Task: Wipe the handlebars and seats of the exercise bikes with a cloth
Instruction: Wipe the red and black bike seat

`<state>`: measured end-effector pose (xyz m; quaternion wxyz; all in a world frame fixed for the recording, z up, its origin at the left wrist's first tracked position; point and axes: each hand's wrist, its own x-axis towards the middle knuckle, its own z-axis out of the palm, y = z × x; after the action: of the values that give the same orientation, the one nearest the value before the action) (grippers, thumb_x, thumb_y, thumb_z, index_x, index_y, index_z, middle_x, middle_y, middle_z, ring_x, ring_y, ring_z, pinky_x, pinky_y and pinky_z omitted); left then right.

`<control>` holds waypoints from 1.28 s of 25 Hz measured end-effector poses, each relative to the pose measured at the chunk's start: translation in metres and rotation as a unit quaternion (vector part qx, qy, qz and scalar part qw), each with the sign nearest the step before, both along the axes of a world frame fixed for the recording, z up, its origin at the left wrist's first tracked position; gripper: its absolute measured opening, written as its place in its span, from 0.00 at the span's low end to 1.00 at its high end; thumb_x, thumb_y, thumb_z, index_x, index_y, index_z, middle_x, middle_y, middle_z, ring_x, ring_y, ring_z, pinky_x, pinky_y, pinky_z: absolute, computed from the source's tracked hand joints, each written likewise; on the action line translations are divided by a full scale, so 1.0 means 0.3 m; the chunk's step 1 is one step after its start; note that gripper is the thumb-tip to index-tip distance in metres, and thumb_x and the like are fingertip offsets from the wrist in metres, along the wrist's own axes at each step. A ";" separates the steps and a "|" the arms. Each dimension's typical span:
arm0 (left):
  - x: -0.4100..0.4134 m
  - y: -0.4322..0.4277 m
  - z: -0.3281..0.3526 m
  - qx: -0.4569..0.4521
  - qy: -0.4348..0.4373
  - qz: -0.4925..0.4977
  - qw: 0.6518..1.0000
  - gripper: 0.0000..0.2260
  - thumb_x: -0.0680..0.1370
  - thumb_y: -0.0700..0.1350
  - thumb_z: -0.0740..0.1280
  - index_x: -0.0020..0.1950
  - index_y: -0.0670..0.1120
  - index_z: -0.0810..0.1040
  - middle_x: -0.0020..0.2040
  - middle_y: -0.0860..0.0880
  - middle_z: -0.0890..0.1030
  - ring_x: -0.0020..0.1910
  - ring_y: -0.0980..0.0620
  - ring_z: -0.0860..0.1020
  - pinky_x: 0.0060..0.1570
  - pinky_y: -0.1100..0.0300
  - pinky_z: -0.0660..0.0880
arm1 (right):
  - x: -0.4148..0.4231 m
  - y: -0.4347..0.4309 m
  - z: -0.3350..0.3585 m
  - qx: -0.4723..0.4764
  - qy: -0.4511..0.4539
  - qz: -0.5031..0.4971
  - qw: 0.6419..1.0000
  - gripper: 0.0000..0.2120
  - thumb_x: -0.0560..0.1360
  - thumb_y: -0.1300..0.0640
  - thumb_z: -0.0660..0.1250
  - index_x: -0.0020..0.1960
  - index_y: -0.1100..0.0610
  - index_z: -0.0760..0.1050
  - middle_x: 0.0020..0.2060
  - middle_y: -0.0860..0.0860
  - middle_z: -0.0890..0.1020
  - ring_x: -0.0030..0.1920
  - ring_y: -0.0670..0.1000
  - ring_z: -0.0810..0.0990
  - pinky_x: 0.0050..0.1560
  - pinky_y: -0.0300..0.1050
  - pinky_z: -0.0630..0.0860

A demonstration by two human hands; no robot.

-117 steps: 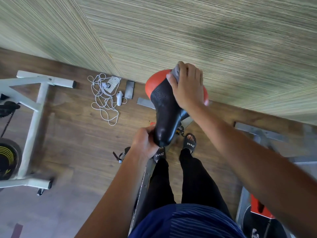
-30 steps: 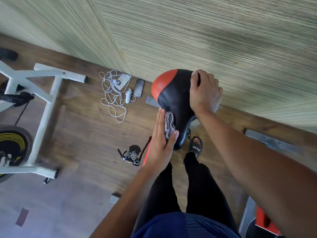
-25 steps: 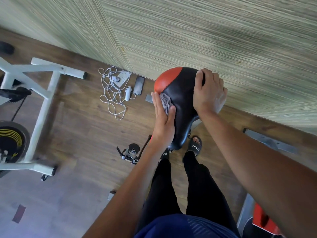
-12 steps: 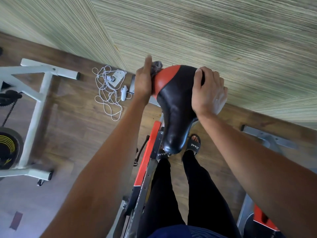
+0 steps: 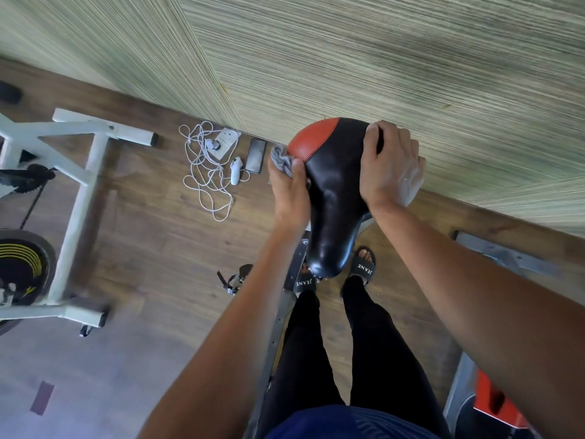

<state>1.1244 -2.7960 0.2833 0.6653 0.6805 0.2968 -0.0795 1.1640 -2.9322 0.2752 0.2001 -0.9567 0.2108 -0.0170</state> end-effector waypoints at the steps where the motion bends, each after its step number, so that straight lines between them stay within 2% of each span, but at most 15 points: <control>1: -0.024 -0.018 0.005 0.002 0.009 0.004 1.000 0.08 0.84 0.44 0.57 0.63 0.49 0.63 0.55 0.50 0.73 0.54 0.56 0.73 0.54 0.68 0.67 | 0.000 0.002 0.002 0.003 0.002 0.001 1.000 0.21 0.83 0.41 0.47 0.63 0.45 0.75 0.59 0.46 0.80 0.59 0.52 0.75 0.59 0.50 0.67; 4: -0.087 -0.039 0.025 0.022 0.073 -0.041 0.996 0.03 0.85 0.44 0.56 0.56 0.52 0.66 0.54 0.50 0.74 0.55 0.53 0.72 0.56 0.61 0.63 | -0.001 0.003 0.014 0.012 0.011 0.006 1.000 0.21 0.83 0.42 0.47 0.63 0.46 0.75 0.59 0.47 0.79 0.60 0.53 0.75 0.60 0.51 0.67; 7: -0.180 -0.030 0.053 0.022 0.130 -0.114 0.985 0.15 0.83 0.52 0.55 0.65 0.46 0.70 0.59 0.47 0.77 0.62 0.47 0.75 0.61 0.55 0.68 | 0.003 0.003 0.027 0.008 0.027 0.012 1.000 0.22 0.83 0.42 0.47 0.63 0.48 0.75 0.60 0.48 0.79 0.60 0.53 0.75 0.60 0.51 0.67; 10: -0.285 -0.001 0.092 0.022 0.153 -0.144 0.978 0.15 0.79 0.56 0.55 0.59 0.50 0.73 0.51 0.50 0.80 0.56 0.49 0.78 0.62 0.49 0.72 | 0.000 0.004 0.033 0.004 0.032 0.019 0.999 0.22 0.83 0.43 0.47 0.63 0.49 0.75 0.60 0.49 0.79 0.60 0.54 0.75 0.60 0.52 0.67; 12: -0.350 -0.021 0.125 0.075 0.142 -0.180 0.970 0.14 0.82 0.53 0.55 0.64 0.49 0.71 0.58 0.47 0.78 0.60 0.47 0.76 0.62 0.51 0.70 | -0.003 0.003 0.033 0.004 0.037 0.023 0.999 0.22 0.83 0.43 0.47 0.63 0.50 0.75 0.60 0.50 0.79 0.60 0.55 0.75 0.59 0.53 0.67; 14: -0.377 -0.062 0.150 0.197 0.068 -0.212 0.955 0.20 0.84 0.48 0.55 0.76 0.42 0.63 0.70 0.42 0.71 0.70 0.45 0.68 0.70 0.52 0.65 | 0.001 0.000 0.037 0.007 0.043 0.024 0.999 0.22 0.83 0.43 0.47 0.63 0.50 0.75 0.60 0.50 0.79 0.60 0.55 0.74 0.60 0.53 0.67; 17: -0.341 -0.067 0.096 0.351 -0.089 -0.297 0.883 0.25 0.85 0.48 0.53 0.78 0.36 0.57 0.77 0.37 0.62 0.77 0.39 0.61 0.76 0.45 0.60 | 0.001 0.002 0.038 0.012 0.051 0.022 0.998 0.21 0.83 0.42 0.47 0.64 0.48 0.74 0.61 0.50 0.78 0.61 0.55 0.74 0.61 0.53 0.66; 19: -0.307 -0.049 0.060 0.406 -0.157 -0.355 0.827 0.25 0.84 0.46 0.53 0.78 0.35 0.57 0.79 0.36 0.59 0.79 0.37 0.56 0.77 0.43 0.56 | -0.003 -0.008 0.036 0.036 0.042 0.033 0.998 0.20 0.83 0.42 0.49 0.64 0.48 0.74 0.62 0.49 0.79 0.62 0.54 0.74 0.61 0.52 0.67; 22: -0.224 -0.032 0.053 0.448 -0.230 -0.433 0.748 0.25 0.83 0.43 0.57 0.79 0.35 0.56 0.80 0.37 0.55 0.79 0.37 0.51 0.77 0.40 0.52 | 0.007 -0.077 0.072 0.237 -0.003 -0.025 0.971 0.18 0.81 0.43 0.59 0.64 0.51 0.76 0.59 0.46 0.81 0.58 0.46 0.77 0.54 0.39 0.71; 23: -0.170 -0.034 0.054 0.455 -0.238 -0.451 0.730 0.25 0.84 0.43 0.56 0.79 0.36 0.56 0.80 0.37 0.55 0.79 0.36 0.50 0.77 0.40 0.52 | 0.008 -0.114 0.075 0.295 -0.012 -0.064 0.953 0.15 0.80 0.47 0.61 0.60 0.53 0.79 0.56 0.46 0.82 0.55 0.44 0.78 0.50 0.36 0.70; 25: -0.054 -0.049 0.058 0.465 -0.214 -0.456 0.728 0.25 0.83 0.44 0.54 0.79 0.36 0.56 0.80 0.38 0.55 0.80 0.37 0.50 0.78 0.40 0.49 | -0.035 -0.175 0.051 0.338 -0.015 -0.109 0.935 0.12 0.79 0.51 0.64 0.55 0.55 0.82 0.51 0.46 0.84 0.53 0.45 0.81 0.49 0.36 0.72; 27: 0.062 -0.070 0.061 0.498 -0.165 -0.471 0.709 0.26 0.83 0.44 0.54 0.80 0.38 0.54 0.81 0.40 0.53 0.80 0.40 0.48 0.78 0.45 0.44 | -0.111 -0.190 0.010 0.369 -0.007 -0.135 0.920 0.16 0.79 0.44 0.65 0.58 0.54 0.81 0.51 0.44 0.83 0.53 0.43 0.81 0.53 0.38 0.75; 29: 0.172 -0.098 0.070 0.538 -0.135 -0.495 0.668 0.26 0.84 0.50 0.52 0.80 0.41 0.54 0.81 0.43 0.54 0.81 0.42 0.49 0.78 0.48 0.43 | -0.160 -0.187 -0.016 0.412 0.025 -0.155 0.897 0.25 0.77 0.35 0.64 0.61 0.54 0.78 0.51 0.46 0.83 0.53 0.47 0.82 0.55 0.45 0.78; 30: 0.223 -0.117 0.084 0.543 -0.123 -0.502 0.662 0.25 0.84 0.54 0.51 0.79 0.43 0.58 0.80 0.44 0.59 0.80 0.43 0.53 0.78 0.48 0.46 | -0.161 -0.182 -0.023 0.435 0.044 -0.167 0.884 0.27 0.77 0.34 0.63 0.62 0.55 0.77 0.50 0.48 0.83 0.52 0.49 0.83 0.55 0.47 0.80; 32: 0.311 -0.155 0.123 0.529 -0.078 -0.507 0.677 0.27 0.83 0.61 0.49 0.71 0.45 0.70 0.72 0.44 0.73 0.73 0.42 0.67 0.72 0.48 0.59 | -0.140 -0.183 -0.025 0.469 0.065 -0.181 0.862 0.29 0.77 0.34 0.62 0.64 0.57 0.75 0.52 0.51 0.83 0.54 0.52 0.83 0.57 0.51 0.80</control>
<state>1.2176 -2.8425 0.3204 0.0733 0.9686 -0.1541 -0.1807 1.1220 -2.9871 0.2676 0.6042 -0.6938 0.3763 0.1100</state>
